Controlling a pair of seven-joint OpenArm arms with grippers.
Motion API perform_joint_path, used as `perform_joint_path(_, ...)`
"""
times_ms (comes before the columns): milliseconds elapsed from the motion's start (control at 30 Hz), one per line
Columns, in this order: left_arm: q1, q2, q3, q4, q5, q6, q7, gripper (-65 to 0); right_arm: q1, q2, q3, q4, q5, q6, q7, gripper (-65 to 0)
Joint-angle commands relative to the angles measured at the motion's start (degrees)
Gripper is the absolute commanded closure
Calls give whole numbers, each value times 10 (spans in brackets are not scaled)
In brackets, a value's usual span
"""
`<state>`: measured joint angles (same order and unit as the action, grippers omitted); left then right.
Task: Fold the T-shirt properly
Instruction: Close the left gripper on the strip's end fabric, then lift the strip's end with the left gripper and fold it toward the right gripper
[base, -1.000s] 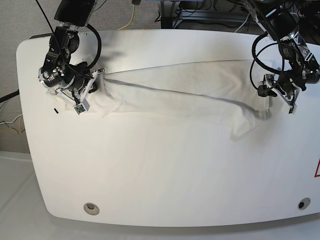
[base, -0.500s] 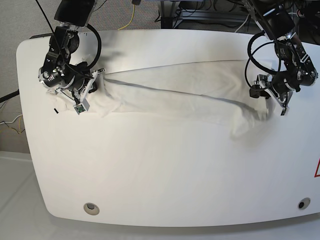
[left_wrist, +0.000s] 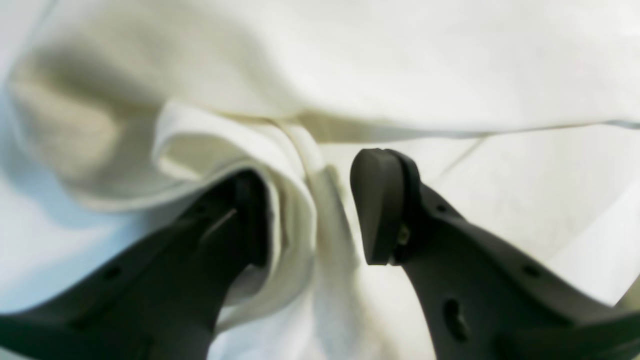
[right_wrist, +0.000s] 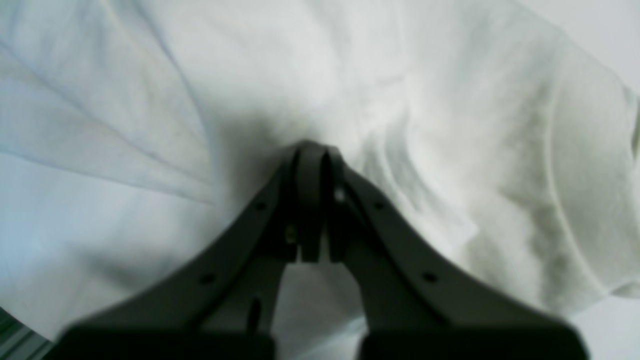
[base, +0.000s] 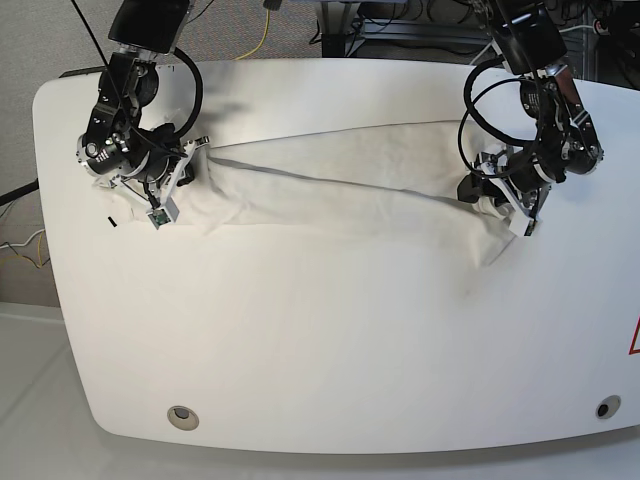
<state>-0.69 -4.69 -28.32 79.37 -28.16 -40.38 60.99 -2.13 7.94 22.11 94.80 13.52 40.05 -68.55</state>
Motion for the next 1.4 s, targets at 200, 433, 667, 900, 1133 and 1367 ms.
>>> perform_joint_path(200,4,-5,8,1,30,4,36,-34,5,6,1,7,-1,-1,2,-6)
perform_joint_path(433,2,-5,8,2,30,4,37,-23,5,5,1,7,-1,-1,2,-6)
perform_joint_path(667,-2,-5,9,5,29,4,49,-22,5,5,1,7,-1,-1,2,-6)
perform_joint_path(900,-26,5,10,74,29,4,92,-22,5,5,1,7,-1,-1,2,-6)
perform_joint_path(1133,-50,44,29,128,29,4,102,-22,5,4,1,7,-1,-1,2,-6)
perform_joint_path(1367,-60,75,73,128,29,4,101,-22,5,3,1,7,-1,-1,2,-6)
